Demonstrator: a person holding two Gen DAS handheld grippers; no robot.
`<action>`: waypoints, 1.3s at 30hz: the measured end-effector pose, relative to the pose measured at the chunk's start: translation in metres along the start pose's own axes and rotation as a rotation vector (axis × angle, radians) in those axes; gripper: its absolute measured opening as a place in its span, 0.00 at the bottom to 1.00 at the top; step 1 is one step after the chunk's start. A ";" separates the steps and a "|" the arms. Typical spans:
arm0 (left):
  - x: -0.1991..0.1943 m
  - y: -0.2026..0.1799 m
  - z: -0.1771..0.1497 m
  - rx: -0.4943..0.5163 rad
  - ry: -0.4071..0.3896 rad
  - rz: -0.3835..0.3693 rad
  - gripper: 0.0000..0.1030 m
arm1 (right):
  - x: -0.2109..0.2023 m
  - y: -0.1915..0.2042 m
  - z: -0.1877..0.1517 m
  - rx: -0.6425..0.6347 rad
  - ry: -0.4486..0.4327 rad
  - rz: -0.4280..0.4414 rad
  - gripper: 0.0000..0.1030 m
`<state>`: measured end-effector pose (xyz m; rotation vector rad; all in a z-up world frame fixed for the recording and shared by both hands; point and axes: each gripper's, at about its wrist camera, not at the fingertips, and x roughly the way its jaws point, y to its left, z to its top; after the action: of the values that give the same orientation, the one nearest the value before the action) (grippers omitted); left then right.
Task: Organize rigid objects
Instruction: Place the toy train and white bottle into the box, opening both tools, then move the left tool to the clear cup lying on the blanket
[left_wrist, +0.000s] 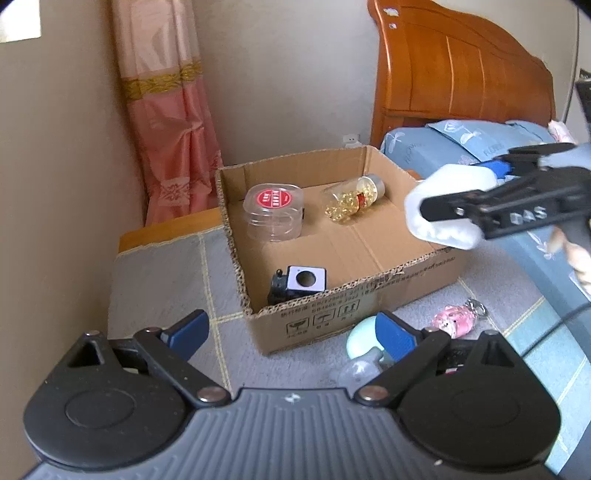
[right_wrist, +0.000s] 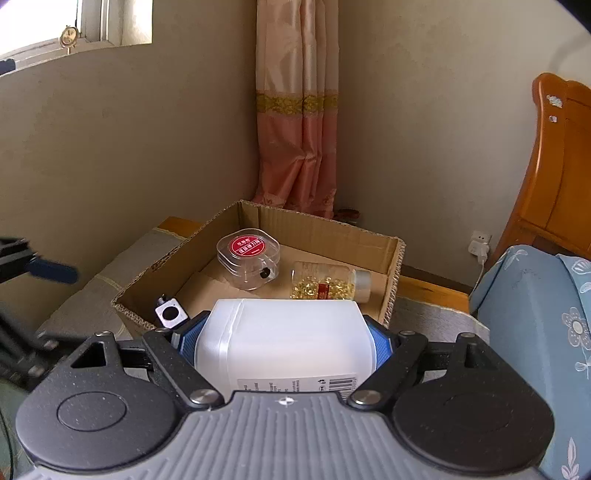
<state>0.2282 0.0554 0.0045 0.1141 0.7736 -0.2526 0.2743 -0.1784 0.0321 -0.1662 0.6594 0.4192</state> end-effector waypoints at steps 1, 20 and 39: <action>-0.002 0.001 -0.001 -0.007 -0.004 0.005 0.93 | 0.004 0.000 0.002 -0.001 0.001 -0.001 0.84; -0.012 0.000 -0.021 -0.034 0.005 0.057 0.93 | 0.029 -0.003 0.003 0.069 0.018 -0.023 1.00; -0.005 -0.031 -0.066 -0.022 0.104 0.022 0.94 | -0.035 0.052 -0.102 0.083 0.014 -0.020 1.00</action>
<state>0.1723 0.0395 -0.0394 0.1157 0.8780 -0.2186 0.1699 -0.1714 -0.0265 -0.0967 0.6873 0.3712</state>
